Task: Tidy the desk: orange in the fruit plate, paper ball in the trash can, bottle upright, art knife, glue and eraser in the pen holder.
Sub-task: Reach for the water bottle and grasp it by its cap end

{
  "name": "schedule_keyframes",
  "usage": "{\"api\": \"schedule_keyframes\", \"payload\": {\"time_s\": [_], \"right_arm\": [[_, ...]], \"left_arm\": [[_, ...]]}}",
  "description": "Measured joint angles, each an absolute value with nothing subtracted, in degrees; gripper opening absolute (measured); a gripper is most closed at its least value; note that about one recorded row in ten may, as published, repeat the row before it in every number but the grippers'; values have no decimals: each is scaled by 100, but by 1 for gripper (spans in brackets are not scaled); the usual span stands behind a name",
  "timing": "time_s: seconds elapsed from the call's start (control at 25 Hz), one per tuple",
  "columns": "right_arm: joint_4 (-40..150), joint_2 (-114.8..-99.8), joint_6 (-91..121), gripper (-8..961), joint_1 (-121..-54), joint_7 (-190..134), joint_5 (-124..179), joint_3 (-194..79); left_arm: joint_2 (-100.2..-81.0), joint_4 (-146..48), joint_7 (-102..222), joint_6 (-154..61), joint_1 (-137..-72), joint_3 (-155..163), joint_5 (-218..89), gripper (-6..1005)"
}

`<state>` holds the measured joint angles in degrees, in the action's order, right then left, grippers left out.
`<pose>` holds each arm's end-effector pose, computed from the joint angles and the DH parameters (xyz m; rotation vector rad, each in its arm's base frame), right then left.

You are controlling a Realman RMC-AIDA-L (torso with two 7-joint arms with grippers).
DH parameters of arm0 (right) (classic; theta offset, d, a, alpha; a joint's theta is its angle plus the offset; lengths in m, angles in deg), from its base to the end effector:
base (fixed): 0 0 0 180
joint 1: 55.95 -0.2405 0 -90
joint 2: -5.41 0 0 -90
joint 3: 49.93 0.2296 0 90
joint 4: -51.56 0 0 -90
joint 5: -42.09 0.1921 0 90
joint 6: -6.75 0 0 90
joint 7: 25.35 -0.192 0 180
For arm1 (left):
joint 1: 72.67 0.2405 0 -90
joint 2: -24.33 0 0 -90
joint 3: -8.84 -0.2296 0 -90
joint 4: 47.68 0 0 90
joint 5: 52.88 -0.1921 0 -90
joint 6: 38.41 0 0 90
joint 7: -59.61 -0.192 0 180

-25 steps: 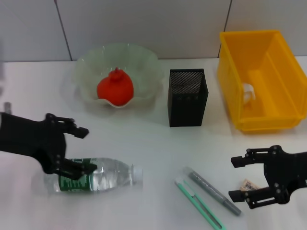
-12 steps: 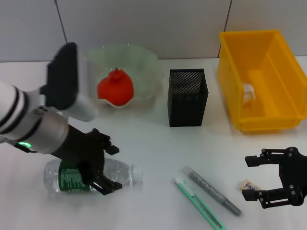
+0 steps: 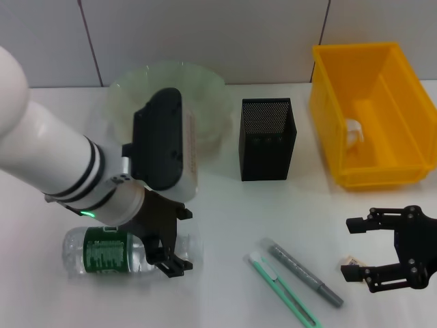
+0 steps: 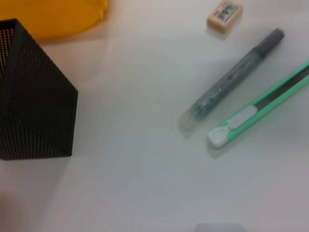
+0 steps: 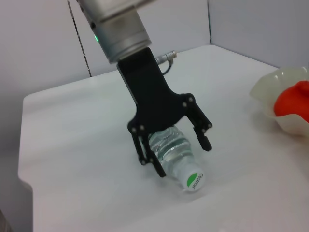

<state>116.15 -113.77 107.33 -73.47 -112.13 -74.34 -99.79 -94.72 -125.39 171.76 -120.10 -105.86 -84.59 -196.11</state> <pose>0.2249 0.2699 0.0054 -2.8791 0.4615 0.4189 -0.1645 0.3170 -0.0747 -2.9162 0.1450 0.6007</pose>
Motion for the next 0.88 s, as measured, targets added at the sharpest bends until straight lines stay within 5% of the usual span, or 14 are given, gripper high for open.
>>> {"api": "schedule_keyframes", "payload": {"time_s": [0.88], "right_arm": [[11385, -11373, 10739, 820, -7474, -11194, -7418, -10007]], "left_arm": [[-9486, -11725, 17712, -11448, -10994, -9183, -19854, 860]]}}
